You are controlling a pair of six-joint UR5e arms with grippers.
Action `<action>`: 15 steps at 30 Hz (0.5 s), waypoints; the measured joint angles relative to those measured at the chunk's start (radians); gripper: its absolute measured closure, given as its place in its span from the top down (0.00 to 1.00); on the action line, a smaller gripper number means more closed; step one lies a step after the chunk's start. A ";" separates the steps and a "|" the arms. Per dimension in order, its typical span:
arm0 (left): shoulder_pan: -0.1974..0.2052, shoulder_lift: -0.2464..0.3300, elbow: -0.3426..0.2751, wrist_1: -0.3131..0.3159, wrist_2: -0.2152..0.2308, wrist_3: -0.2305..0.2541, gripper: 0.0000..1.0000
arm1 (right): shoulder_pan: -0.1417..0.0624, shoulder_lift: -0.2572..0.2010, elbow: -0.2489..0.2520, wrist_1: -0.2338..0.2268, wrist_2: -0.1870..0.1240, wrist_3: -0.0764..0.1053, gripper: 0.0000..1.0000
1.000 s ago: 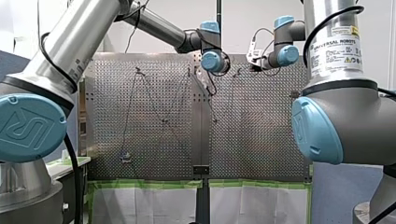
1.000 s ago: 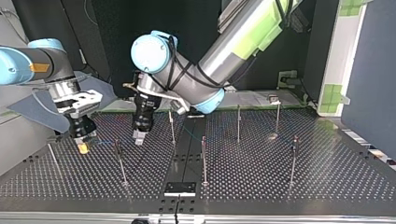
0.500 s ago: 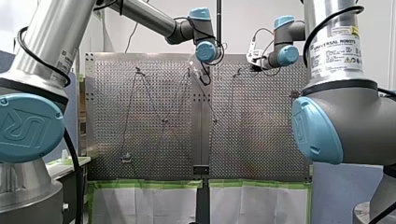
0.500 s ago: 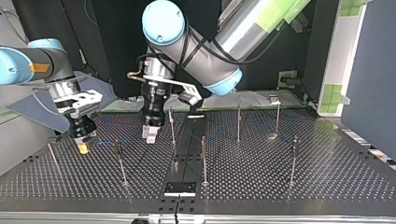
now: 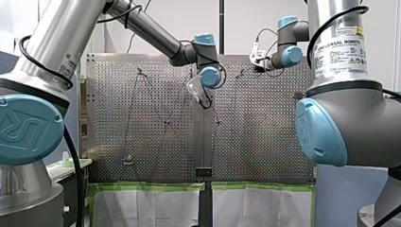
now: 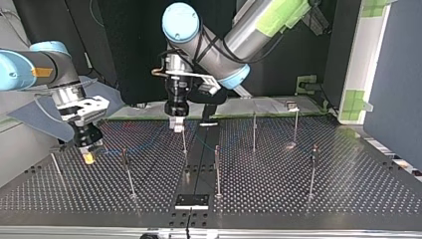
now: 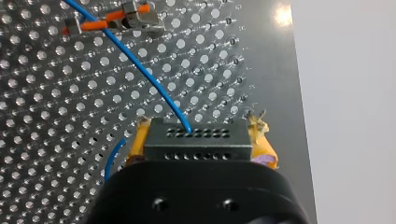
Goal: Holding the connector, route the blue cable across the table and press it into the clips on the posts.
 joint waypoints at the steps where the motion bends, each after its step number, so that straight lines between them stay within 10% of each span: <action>1: 0.000 -0.010 -0.010 0.009 -0.002 0.002 0.85 | 0.000 0.000 0.000 0.000 0.000 0.000 0.00; 15: -0.002 -0.115 -0.157 0.157 -0.005 0.023 0.85 | 0.000 0.000 0.000 0.000 0.000 0.000 0.00</action>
